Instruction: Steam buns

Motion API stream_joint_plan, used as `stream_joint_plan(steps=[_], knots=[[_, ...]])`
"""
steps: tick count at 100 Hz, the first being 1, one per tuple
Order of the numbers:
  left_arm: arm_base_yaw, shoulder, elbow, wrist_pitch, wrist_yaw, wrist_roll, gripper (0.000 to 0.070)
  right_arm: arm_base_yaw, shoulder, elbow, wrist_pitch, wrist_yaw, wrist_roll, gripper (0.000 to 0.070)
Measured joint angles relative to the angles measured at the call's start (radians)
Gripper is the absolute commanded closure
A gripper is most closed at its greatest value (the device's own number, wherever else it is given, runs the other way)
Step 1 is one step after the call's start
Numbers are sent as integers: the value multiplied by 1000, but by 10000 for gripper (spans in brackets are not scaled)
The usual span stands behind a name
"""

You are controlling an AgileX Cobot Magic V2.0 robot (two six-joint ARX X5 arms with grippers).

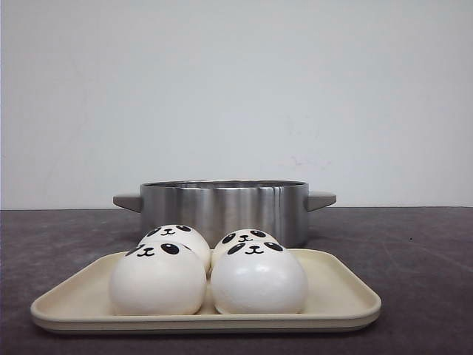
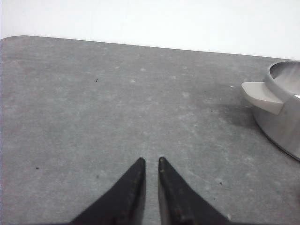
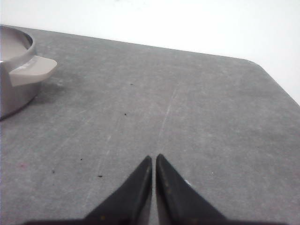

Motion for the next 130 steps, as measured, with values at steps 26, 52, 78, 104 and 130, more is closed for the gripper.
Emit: stream_joint_plan(steps=[26,52,78,104,130], knots=[[0,0,0,0,0,0,700,0,0,0,1,0,0,693],[0,0,0,0,0,0,700,0,0,-1,169,-1,2,693],[0,0,0,5,96,-228,700,0,0,-1,407,-24,159,693],[0,0,30,-17,364,-464,700,0,0,0,608,-254,515,693],[0,0,124,-14,434,-492,700,1,0,1,934,-518,827,694]])
